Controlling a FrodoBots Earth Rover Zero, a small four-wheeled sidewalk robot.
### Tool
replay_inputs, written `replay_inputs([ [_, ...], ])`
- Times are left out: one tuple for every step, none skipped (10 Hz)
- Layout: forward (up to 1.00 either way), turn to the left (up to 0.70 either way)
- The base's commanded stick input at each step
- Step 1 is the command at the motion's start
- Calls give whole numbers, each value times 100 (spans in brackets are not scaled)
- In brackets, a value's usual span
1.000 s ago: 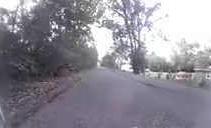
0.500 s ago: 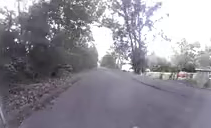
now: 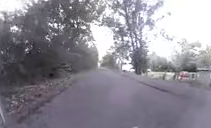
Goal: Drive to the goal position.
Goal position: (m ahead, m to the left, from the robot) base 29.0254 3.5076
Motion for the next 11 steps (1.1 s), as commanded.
replay_inputs([
  [70, 0],
  [70, 0],
  [70, 0],
  [70, 0],
  [70, 0],
  [70, 0],
  [70, 0],
  [70, 0],
  [70, 0],
  [70, 0],
  [70, 0],
])
